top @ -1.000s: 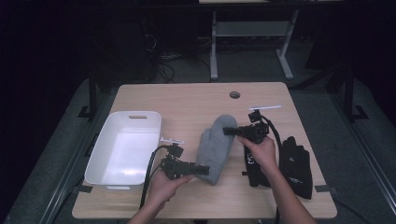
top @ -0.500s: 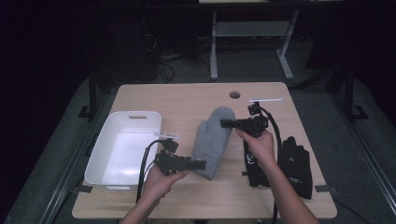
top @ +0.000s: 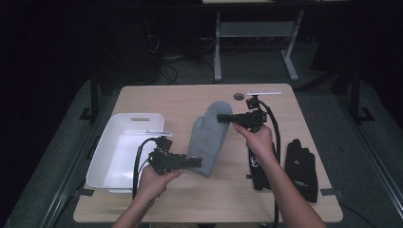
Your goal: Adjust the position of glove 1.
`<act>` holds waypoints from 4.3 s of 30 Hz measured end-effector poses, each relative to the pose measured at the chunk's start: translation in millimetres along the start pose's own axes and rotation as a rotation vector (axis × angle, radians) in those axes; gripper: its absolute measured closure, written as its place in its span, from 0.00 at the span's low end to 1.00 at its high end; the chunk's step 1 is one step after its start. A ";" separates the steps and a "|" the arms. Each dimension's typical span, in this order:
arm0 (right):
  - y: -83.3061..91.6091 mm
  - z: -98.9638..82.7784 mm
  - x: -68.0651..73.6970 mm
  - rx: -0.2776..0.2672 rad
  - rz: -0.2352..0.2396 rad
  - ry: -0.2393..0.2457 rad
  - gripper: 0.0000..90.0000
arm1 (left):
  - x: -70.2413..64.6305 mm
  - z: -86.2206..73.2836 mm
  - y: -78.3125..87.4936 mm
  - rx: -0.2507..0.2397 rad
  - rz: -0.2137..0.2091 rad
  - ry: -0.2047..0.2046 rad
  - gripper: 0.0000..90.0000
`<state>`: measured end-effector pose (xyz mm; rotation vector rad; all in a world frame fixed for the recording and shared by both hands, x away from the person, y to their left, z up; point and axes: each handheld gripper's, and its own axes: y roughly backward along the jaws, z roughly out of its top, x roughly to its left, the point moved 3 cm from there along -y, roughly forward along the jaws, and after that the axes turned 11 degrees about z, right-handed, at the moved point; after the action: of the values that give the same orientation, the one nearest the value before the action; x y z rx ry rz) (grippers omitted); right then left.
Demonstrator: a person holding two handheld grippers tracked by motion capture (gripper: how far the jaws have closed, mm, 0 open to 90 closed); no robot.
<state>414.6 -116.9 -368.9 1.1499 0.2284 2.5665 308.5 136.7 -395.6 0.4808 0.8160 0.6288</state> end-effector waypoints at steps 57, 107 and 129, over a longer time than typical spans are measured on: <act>-113.4 58.2 69.6 0.067 0.134 0.056 0.76 | 55.9 2.7 117.5 -0.103 0.054 0.066 0.49; -213.5 47.4 73.8 0.160 0.182 0.029 0.76 | 114.6 -37.8 158.0 -0.114 0.135 0.172 0.47; -245.0 33.6 62.0 0.214 0.170 0.000 0.76 | 134.1 -55.0 155.3 -0.079 0.181 0.224 0.46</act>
<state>455.2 134.8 -370.0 1.2944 0.4313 2.7435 284.9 347.7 -402.3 0.4197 0.9622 0.8903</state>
